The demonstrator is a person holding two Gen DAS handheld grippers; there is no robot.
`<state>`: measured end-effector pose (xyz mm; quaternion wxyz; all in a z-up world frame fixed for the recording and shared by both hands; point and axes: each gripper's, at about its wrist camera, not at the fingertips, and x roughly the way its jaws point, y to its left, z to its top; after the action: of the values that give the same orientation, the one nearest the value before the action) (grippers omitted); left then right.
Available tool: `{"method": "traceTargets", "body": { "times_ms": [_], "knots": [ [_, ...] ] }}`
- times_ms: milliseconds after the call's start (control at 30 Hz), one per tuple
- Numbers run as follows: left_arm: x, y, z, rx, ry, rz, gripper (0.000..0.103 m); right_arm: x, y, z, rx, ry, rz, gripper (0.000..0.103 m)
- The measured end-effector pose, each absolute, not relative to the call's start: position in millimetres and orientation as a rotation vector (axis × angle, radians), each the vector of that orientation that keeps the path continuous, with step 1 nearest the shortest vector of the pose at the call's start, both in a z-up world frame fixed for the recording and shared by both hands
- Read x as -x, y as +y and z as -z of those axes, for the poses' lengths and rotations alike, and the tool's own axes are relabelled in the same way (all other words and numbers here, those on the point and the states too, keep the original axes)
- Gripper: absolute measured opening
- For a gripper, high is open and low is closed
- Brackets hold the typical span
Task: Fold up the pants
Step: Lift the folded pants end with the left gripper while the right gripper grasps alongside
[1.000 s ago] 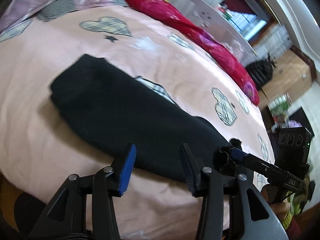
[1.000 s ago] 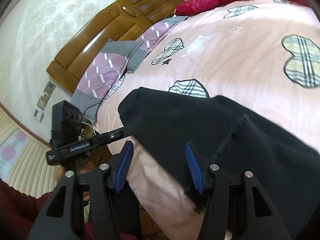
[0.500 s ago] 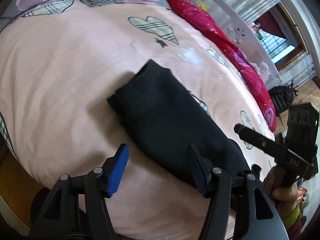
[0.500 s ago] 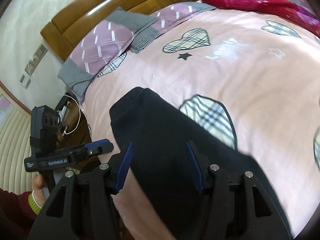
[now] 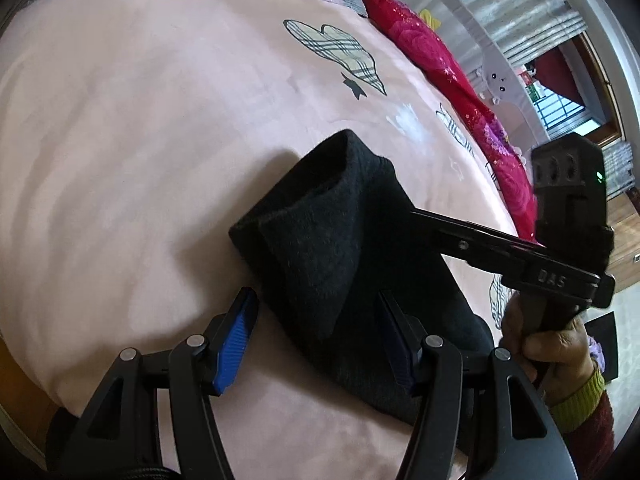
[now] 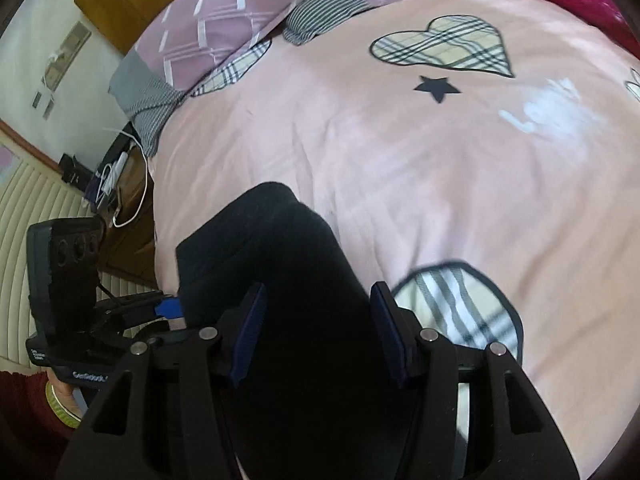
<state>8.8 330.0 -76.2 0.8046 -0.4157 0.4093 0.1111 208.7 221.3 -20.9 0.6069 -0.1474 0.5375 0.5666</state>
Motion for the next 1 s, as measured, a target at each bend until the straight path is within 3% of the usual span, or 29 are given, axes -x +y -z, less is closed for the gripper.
{"method": "traceTargets", "body": {
  "times_ms": [100, 167, 200, 333, 400, 1000],
  "knots": [
    [-12.4, 329.4, 77.2, 0.874, 0.863, -0.241, 0.057, -212.2, 235.0, 28.3, 0.361, 1.272, -1.351, 0.055],
    [-16.7, 328.7, 79.9, 0.852, 0.864, -0.259, 0.044, -211.7, 242.6, 34.7, 0.389, 1.288, -1.371, 0.053],
    [-17.8, 328.5, 80.9, 0.842, 0.872, -0.272, 0.034, -211.4, 245.8, 37.9, 0.401, 1.297, -1.378, 0.045],
    [-23.0, 330.5, 82.1, 0.838, 0.865, -0.241, 0.02, -212.6, 247.9, 40.9, 0.389, 1.315, -1.407, 0.024],
    [-25.1, 325.2, 74.4, 0.8, 0.859, -0.234, 0.017, -213.2, 244.6, 38.6, 0.369, 1.317, -1.423, 0.02],
    [-24.9, 224.1, -65.8, 0.569, 0.651, 0.015, 0.016, -219.2, 112.0, -70.5, 0.021, 1.081, -1.467, 0.017]
  ]
}}
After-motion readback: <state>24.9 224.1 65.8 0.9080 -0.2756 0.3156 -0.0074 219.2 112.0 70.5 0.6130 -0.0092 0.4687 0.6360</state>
